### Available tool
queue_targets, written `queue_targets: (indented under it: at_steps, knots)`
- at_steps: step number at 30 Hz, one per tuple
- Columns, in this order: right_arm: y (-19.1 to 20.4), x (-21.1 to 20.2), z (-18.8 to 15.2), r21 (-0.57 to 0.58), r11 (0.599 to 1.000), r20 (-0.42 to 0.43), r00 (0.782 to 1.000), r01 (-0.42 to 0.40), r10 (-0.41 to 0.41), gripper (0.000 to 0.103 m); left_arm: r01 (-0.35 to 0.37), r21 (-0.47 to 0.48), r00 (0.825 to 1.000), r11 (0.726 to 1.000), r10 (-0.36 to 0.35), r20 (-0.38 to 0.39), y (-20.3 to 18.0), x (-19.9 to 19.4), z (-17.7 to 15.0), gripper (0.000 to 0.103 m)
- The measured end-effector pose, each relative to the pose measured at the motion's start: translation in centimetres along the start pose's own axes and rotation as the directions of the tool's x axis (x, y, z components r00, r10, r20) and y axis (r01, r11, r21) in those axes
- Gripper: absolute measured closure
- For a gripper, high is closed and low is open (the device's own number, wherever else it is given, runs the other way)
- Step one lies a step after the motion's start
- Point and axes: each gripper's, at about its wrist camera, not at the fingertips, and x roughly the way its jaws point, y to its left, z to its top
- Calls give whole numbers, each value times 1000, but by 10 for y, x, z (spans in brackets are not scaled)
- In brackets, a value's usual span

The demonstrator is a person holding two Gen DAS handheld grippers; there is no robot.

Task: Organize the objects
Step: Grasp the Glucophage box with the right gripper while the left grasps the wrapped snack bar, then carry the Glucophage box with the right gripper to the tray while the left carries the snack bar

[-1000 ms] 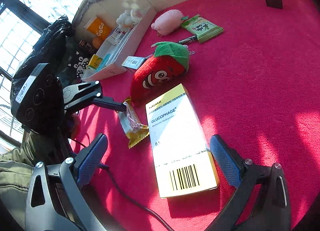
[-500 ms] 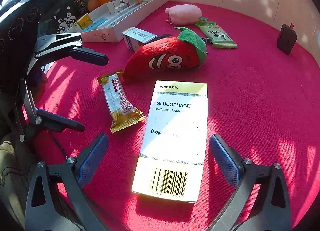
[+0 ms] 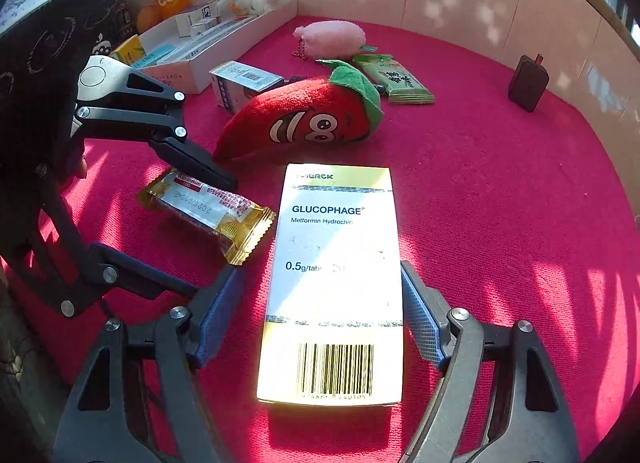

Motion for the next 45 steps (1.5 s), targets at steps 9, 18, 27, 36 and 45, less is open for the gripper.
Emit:
queue_targets:
  at_steps: [9, 18, 27, 36, 45]
  knots:
    - [2, -16, -10, -59, 998, -12, 1000, 26, -27, 47, -129, -237, 984, 963, 154, 89, -4, -7, -3, 84]
    - [-5, -115, -10, 245, 961, 340, 917, 126, -206, 47, -214, -378, 878, 901, 347, 330, 9, -95, 3, 85]
    - [35, -130, 55, 180, 983, 535, 837, 18, -113, 47, -389, -675, 648, 627, 707, 283, 19, -177, -49, 84]
    - [39, -131, 81, 190, 981, 568, 818, -23, -91, 47, -388, -779, 587, 493, 783, 203, 41, -196, -73, 84]
    - [45, -148, 93, 283, 958, 632, 760, -40, -155, 47, -446, -763, 556, 469, 813, 175, 56, -230, -79, 84]
